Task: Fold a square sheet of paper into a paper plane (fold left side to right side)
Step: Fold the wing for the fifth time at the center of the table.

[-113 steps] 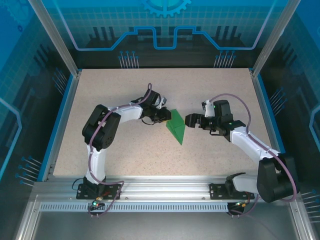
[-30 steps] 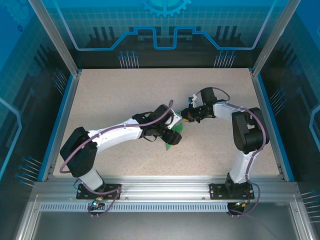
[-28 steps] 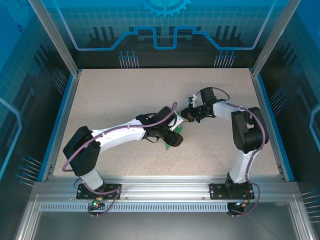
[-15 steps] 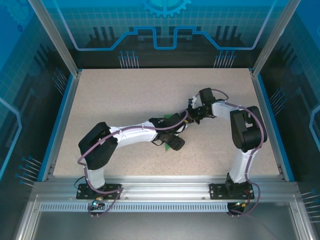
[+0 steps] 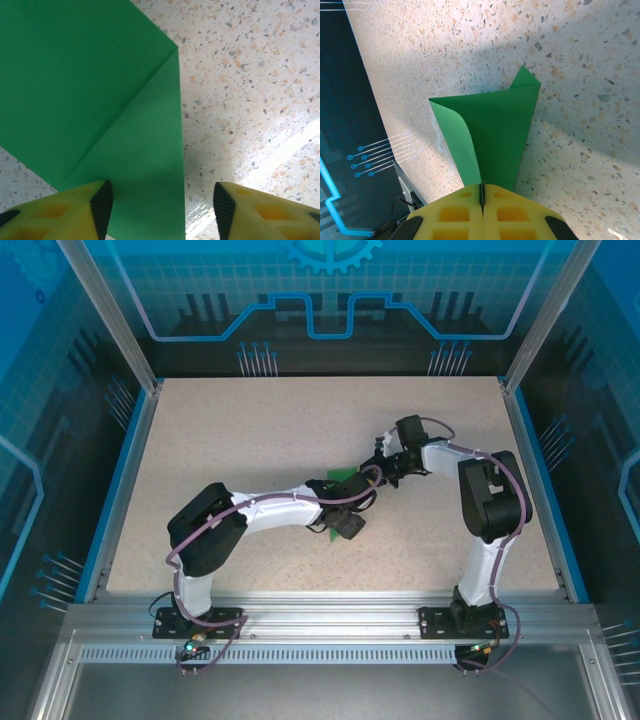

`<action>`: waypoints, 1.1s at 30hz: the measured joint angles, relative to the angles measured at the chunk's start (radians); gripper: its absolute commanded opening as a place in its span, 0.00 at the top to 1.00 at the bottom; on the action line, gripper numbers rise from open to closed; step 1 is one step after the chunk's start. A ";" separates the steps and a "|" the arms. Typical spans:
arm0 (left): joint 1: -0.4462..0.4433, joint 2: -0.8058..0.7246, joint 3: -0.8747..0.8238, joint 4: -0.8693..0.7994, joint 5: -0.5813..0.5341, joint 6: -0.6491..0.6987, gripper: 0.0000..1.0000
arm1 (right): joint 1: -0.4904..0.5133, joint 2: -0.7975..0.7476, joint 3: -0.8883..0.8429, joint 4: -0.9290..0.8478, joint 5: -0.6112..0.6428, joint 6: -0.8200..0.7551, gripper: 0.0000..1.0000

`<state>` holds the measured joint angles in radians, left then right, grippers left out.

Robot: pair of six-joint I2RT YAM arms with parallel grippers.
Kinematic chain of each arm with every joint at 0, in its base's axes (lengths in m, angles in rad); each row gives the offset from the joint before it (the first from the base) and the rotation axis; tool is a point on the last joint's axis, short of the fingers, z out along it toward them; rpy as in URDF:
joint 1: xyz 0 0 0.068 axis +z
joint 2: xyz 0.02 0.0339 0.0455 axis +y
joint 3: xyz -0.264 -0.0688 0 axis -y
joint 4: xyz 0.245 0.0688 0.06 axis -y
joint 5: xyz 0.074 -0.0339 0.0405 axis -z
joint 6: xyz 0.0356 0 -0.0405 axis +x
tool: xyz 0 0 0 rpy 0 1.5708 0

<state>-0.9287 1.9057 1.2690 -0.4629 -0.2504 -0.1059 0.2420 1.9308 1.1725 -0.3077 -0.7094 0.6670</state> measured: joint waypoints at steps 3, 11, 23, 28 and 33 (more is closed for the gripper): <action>-0.003 0.000 0.000 0.000 -0.016 0.000 0.50 | 0.002 0.003 0.000 -0.004 0.000 0.000 1.00; -0.004 0.000 -0.002 0.001 -0.035 -0.001 0.66 | 0.002 0.006 0.003 -0.023 0.003 -0.001 1.00; -0.004 0.007 -0.002 0.006 -0.041 -0.024 0.88 | 0.003 0.007 0.033 -0.062 0.022 -0.028 0.91; 0.006 0.006 -0.002 0.017 -0.007 -0.027 0.89 | 0.002 -0.004 0.035 -0.080 0.063 -0.064 0.70; 0.038 0.004 -0.005 0.029 0.064 -0.049 0.89 | -0.001 -0.071 0.035 -0.086 0.105 -0.087 0.49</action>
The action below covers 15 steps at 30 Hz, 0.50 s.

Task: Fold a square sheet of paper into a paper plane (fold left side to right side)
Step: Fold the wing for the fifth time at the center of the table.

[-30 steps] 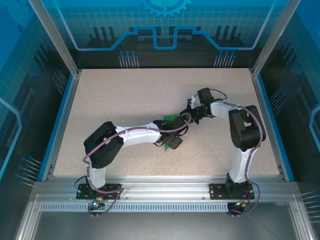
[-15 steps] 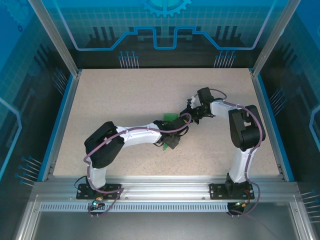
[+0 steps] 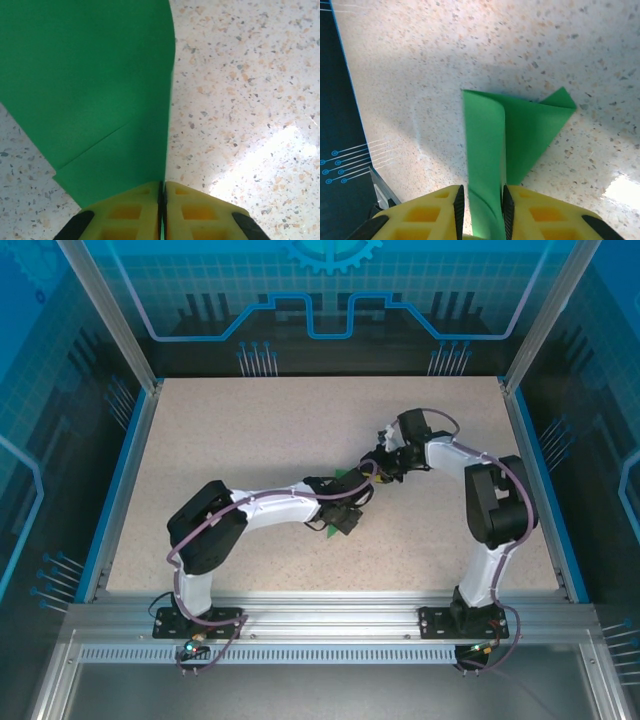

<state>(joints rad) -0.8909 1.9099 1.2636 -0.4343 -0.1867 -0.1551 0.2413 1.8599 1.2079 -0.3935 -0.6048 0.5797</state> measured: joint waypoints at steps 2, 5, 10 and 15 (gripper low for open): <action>0.027 -0.009 -0.016 0.021 0.072 -0.017 0.89 | -0.012 -0.064 -0.051 0.023 0.042 -0.012 0.45; 0.080 -0.014 -0.024 0.038 0.184 -0.045 0.89 | -0.052 -0.183 -0.133 0.032 0.089 -0.024 0.42; 0.157 -0.014 -0.024 0.084 0.354 -0.097 0.89 | -0.077 -0.280 -0.228 0.074 0.144 -0.043 0.40; 0.211 -0.011 -0.024 0.138 0.496 -0.153 0.89 | -0.077 -0.286 -0.313 0.106 0.160 -0.055 0.40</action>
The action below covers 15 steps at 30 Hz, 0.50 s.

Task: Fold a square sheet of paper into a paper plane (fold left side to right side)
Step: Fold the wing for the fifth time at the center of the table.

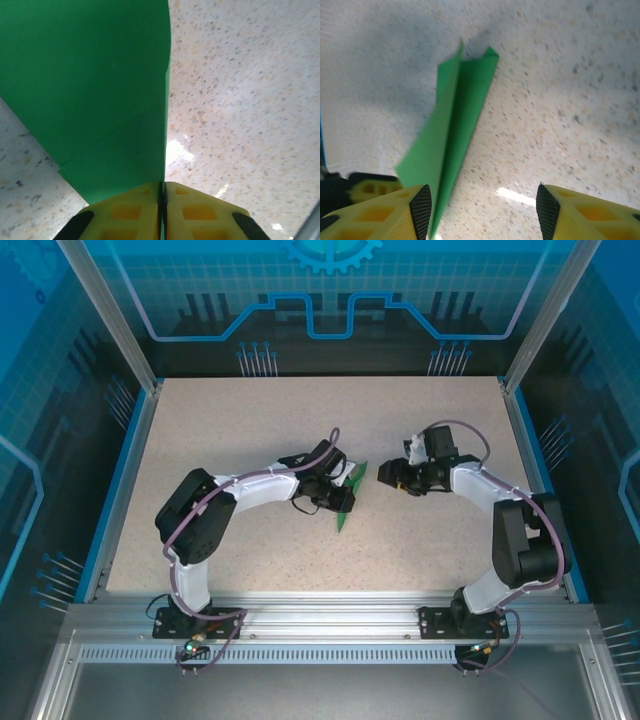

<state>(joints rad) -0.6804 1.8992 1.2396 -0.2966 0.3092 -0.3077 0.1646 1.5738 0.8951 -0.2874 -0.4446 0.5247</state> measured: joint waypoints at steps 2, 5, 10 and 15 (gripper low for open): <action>0.015 0.003 -0.001 0.020 0.043 -0.019 0.89 | 0.000 -0.007 -0.038 0.018 0.000 -0.002 0.40; 0.035 0.008 -0.013 0.066 0.105 -0.055 0.89 | 0.000 -0.021 -0.086 0.051 -0.006 0.003 0.39; 0.071 0.032 -0.035 0.142 0.203 -0.124 0.89 | 0.012 -0.030 -0.142 0.142 -0.018 0.034 0.40; 0.097 0.066 -0.063 0.238 0.278 -0.201 0.89 | 0.027 -0.030 -0.197 0.249 -0.037 0.082 0.40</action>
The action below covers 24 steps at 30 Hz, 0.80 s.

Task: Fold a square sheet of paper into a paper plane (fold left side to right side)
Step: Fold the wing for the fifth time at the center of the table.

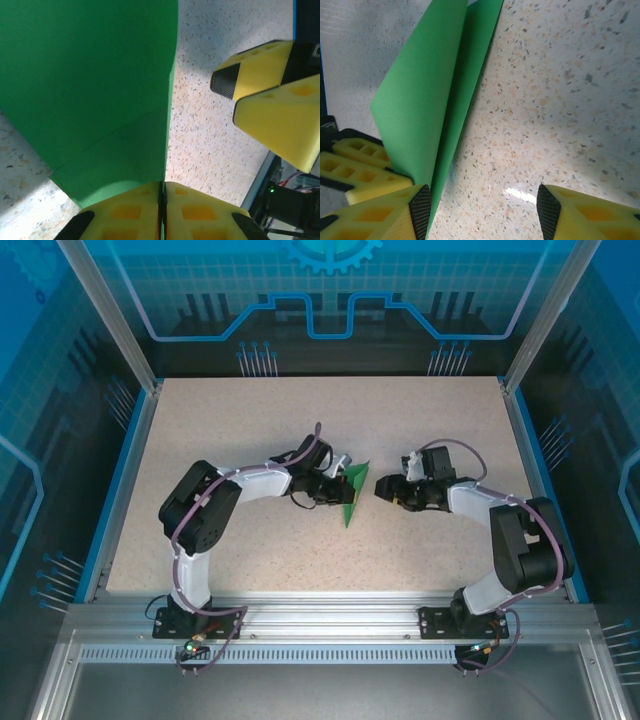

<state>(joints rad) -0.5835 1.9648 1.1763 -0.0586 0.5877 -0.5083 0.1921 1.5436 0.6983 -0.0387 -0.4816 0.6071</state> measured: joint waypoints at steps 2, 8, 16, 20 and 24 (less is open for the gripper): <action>0.011 0.008 -0.019 0.039 0.028 -0.034 0.89 | 0.006 0.000 -0.017 0.029 -0.001 0.017 0.40; 0.043 0.015 -0.064 0.159 0.094 -0.122 0.90 | 0.025 0.005 -0.024 0.100 -0.001 0.056 0.42; 0.080 0.042 -0.105 0.304 0.154 -0.222 0.90 | 0.071 0.085 -0.017 0.183 -0.001 0.121 0.44; 0.085 0.059 -0.113 0.340 0.171 -0.250 0.90 | 0.090 0.122 0.008 0.211 0.000 0.153 0.46; 0.089 0.076 -0.116 0.366 0.184 -0.272 0.90 | 0.103 0.152 0.039 0.248 0.003 0.180 0.48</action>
<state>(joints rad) -0.4950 2.0403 1.0607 0.3073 0.7715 -0.7799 0.2951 1.6955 0.7372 0.2089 -0.4786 0.7876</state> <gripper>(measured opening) 0.103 0.529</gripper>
